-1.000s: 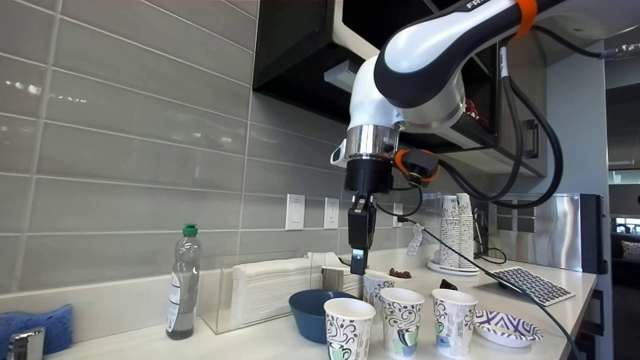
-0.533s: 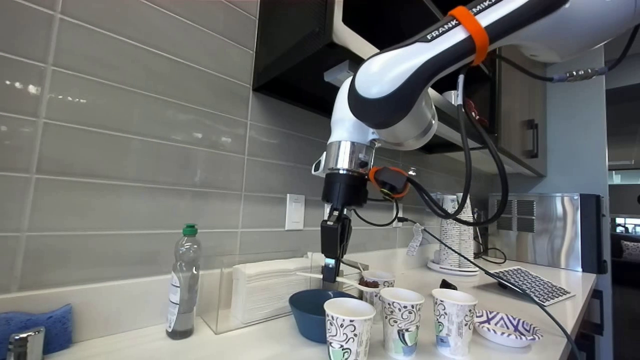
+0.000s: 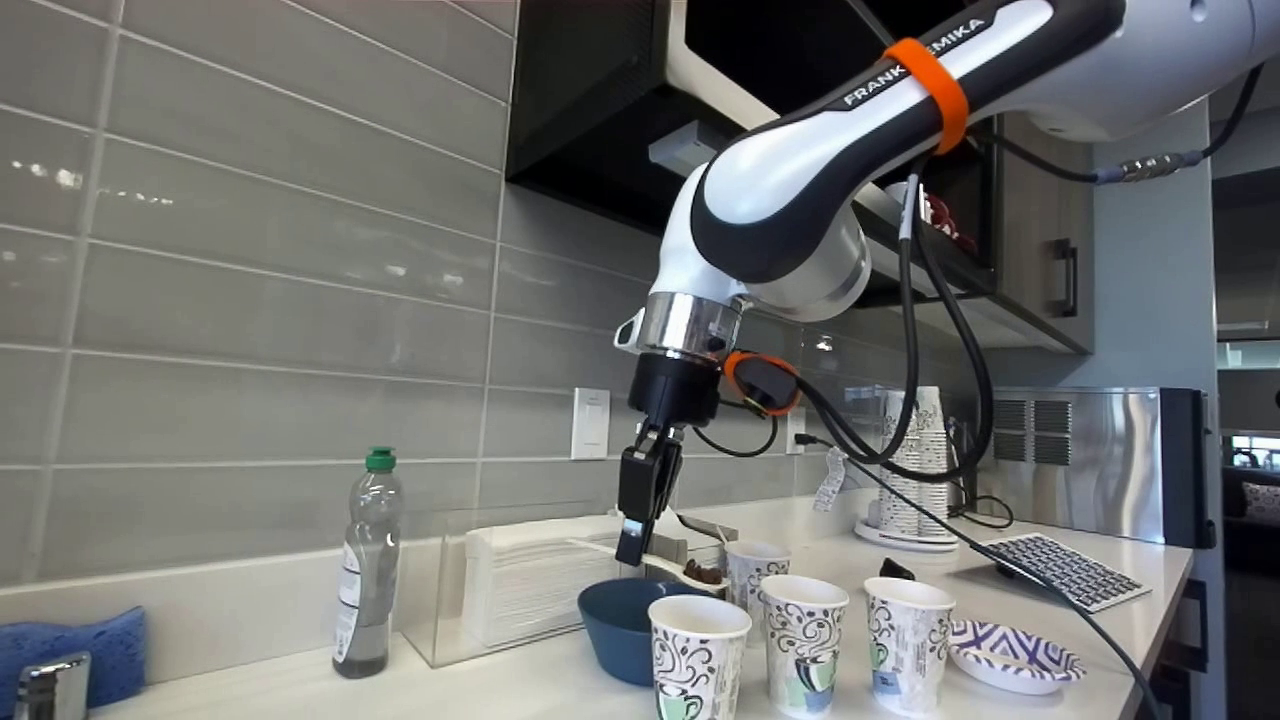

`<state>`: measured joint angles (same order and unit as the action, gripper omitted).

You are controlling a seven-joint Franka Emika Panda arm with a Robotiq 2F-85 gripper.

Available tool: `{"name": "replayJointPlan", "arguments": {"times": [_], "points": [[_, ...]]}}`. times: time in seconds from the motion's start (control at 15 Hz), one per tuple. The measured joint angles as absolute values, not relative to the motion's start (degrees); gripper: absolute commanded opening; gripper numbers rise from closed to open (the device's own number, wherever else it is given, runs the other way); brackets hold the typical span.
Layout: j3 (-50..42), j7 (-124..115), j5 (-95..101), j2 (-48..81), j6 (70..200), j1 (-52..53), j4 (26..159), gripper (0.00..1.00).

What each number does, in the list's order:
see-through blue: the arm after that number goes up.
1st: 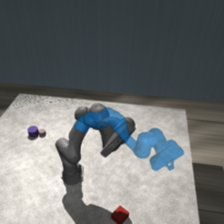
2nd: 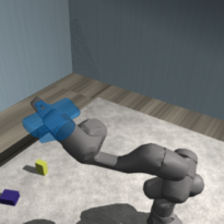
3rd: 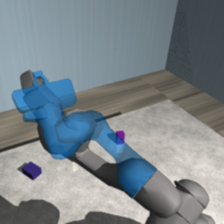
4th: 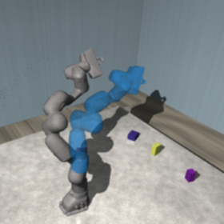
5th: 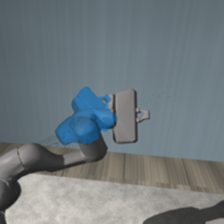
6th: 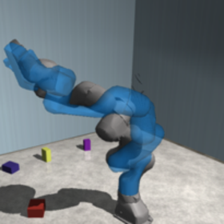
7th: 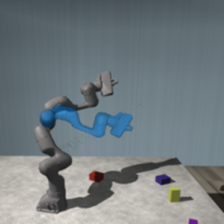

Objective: Pour the contents from the left spoon into the first left cup

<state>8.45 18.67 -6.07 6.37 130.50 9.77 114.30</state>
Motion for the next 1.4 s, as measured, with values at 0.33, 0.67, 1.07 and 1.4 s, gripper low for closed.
{"name": "replayJointPlan", "arguments": {"times": [0.33,0.67,1.07,1.4], "points": [[8.8,21.2,-6.3,6.3,138.1,9.8,117.9,0.03],[8.8,23.1,-6.6,5.4,145.1,9.7,122.1,0.03],[8.9,27.2,-9.6,3.1,153.0,9.6,127.3,0.03],[9.0,32.8,-14.5,1.0,158.5,9.6,131.1,0.03]]}}
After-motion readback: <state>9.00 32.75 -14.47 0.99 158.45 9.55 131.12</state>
